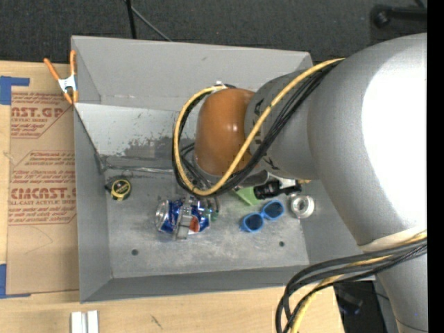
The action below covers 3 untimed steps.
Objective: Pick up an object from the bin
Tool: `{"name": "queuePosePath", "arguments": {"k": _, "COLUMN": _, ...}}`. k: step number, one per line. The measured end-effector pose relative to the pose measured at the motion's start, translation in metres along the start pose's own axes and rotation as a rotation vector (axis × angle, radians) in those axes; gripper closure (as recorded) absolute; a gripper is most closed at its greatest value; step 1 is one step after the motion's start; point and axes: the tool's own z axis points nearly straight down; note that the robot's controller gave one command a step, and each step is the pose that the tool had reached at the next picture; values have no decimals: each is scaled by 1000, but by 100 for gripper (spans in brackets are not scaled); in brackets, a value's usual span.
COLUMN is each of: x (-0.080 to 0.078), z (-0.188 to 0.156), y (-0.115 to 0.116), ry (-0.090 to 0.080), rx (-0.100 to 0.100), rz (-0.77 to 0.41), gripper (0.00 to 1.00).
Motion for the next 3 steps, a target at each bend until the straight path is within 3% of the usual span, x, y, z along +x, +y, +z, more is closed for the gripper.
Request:
{"name": "queuePosePath", "arguments": {"k": 1, "x": 4, "z": -9, "y": -11, "ry": 2, "rx": 2, "rz": 111, "gripper": 0}}
{"name": "queuePosePath", "arguments": {"k": 2, "x": 12, "z": 33, "y": -6, "ry": 6, "rx": 3, "rz": 235, "gripper": 0}}
{"name": "queuePosePath", "arguments": {"k": 3, "x": 12, "z": 33, "y": -6, "ry": 7, "rx": 4, "rz": 234, "gripper": 0}}
